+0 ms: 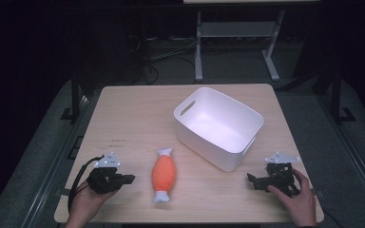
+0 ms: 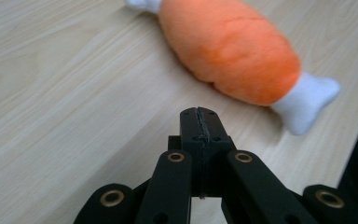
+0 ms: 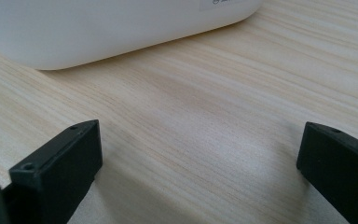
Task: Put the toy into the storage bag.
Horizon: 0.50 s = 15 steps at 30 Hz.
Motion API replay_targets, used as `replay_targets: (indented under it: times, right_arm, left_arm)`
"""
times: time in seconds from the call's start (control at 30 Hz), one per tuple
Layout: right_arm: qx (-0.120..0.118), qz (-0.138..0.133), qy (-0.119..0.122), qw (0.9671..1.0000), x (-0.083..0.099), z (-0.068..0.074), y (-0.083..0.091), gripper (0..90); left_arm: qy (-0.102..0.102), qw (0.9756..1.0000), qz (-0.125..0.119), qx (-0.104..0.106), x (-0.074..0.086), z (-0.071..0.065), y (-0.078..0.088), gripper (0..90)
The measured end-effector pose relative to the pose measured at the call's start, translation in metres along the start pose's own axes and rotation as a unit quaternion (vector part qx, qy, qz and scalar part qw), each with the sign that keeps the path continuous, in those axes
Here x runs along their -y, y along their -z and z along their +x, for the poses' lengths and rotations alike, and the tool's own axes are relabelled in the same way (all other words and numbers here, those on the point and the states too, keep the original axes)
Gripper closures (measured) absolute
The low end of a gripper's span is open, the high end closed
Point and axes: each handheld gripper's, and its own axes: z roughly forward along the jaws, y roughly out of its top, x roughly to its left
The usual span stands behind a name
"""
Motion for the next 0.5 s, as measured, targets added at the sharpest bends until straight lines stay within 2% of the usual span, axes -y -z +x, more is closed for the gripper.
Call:
replay_targets:
  times: [0.3,0.5]
  right_arm:
    - [0.0,0.0,0.0,1.0,0.0,0.0,0.0,0.0]
    - [0.0,0.0,0.0,1.0,0.0,0.0,0.0,0.0]
  left_arm:
    - [-0.025,0.9991,0.015,0.03,-0.018,-0.02,-0.002,89.8]
    - [-0.053,0.9964,0.044,0.049,-0.029,-0.034,-0.009,89.8]
